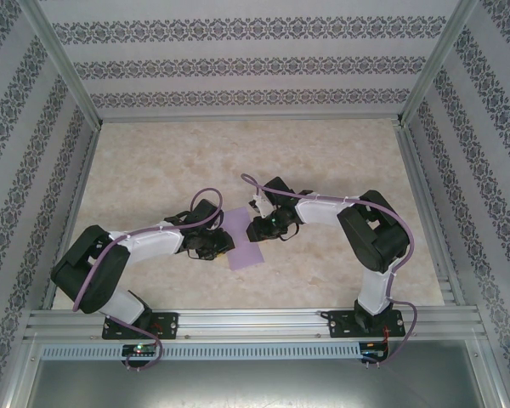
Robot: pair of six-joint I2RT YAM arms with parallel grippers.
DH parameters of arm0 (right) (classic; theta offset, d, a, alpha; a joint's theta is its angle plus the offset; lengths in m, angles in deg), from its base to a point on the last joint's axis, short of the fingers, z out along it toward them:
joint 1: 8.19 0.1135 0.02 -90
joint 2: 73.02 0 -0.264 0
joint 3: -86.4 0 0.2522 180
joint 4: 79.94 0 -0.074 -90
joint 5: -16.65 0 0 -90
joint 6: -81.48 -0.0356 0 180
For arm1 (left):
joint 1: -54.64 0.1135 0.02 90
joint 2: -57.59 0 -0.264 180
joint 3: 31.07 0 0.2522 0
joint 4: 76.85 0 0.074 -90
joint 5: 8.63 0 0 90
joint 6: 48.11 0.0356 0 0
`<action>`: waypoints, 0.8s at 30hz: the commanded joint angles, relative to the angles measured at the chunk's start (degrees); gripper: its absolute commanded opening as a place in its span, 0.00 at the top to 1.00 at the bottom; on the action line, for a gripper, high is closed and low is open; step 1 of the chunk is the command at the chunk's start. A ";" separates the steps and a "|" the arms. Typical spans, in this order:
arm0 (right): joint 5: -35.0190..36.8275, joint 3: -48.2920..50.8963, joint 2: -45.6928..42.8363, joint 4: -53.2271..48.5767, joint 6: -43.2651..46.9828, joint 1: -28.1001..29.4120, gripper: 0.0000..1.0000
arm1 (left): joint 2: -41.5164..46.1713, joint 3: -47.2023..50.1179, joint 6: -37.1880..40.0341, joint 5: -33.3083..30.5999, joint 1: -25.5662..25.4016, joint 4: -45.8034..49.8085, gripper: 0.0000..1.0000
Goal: Fold a paper plane with a square sheet of paper (fold left side to right side)
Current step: Third fold the triangle at the center of the table.
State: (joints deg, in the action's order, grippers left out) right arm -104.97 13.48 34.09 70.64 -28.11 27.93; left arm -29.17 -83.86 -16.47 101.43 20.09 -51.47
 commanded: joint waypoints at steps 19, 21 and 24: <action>2.36 -0.25 3.10 -2.52 0.74 0.72 0.70 | -0.19 -0.94 -1.19 0.87 -1.93 -3.75 0.74; 2.35 -0.26 3.19 -2.59 0.78 0.75 0.70 | 0.19 -1.02 -1.13 0.63 -1.93 -3.42 0.75; 2.36 -0.35 3.21 -2.62 0.79 0.79 0.70 | 0.62 -1.21 -1.13 0.49 -1.93 -3.09 0.76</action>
State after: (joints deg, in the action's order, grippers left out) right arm -104.95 12.80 34.39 69.79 -28.11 27.95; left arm -29.30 -83.86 -16.93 101.87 18.84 -53.02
